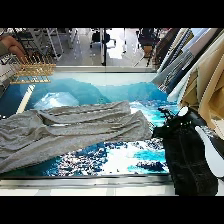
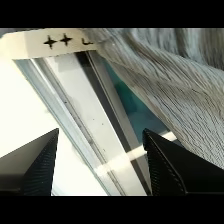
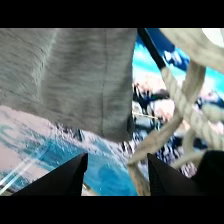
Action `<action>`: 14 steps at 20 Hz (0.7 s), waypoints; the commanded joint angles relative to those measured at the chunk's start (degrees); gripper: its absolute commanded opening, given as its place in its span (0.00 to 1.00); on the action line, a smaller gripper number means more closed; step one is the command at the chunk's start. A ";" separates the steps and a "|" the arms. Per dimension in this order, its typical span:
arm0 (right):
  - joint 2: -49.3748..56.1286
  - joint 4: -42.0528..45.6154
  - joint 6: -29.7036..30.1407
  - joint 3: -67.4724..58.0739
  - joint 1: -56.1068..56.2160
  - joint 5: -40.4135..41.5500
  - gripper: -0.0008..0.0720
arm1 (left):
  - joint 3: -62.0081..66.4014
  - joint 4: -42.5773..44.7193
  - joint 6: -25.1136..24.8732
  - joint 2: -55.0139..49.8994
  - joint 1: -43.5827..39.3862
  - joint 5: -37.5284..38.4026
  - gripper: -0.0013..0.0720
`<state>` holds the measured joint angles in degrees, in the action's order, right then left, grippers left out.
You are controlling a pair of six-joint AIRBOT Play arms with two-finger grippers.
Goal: Fold the clothes and pants, and hang the long-sleeved shirts on hangers.
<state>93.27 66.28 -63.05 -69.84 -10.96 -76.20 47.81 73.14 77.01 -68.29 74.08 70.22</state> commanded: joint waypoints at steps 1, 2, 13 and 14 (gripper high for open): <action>2.36 -3.15 2.82 -0.39 2.05 2.99 0.63 | -0.04 -0.35 0.15 -1.20 1.07 -1.62 0.75; 2.49 -2.97 2.82 -0.39 3.17 4.17 0.63 | -0.04 -0.37 0.17 -1.29 1.09 -2.47 0.75; 2.51 -2.47 2.05 -0.44 4.57 7.87 0.45 | -0.04 -4.98 1.05 -1.66 1.03 -15.43 0.75; 2.51 -2.54 2.05 -0.46 4.57 8.31 0.33 | -0.04 -5.29 1.05 -2.25 1.03 -15.32 0.75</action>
<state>95.79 63.90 -60.90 -70.24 -6.46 -68.95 47.79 69.87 77.89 -69.93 75.09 57.71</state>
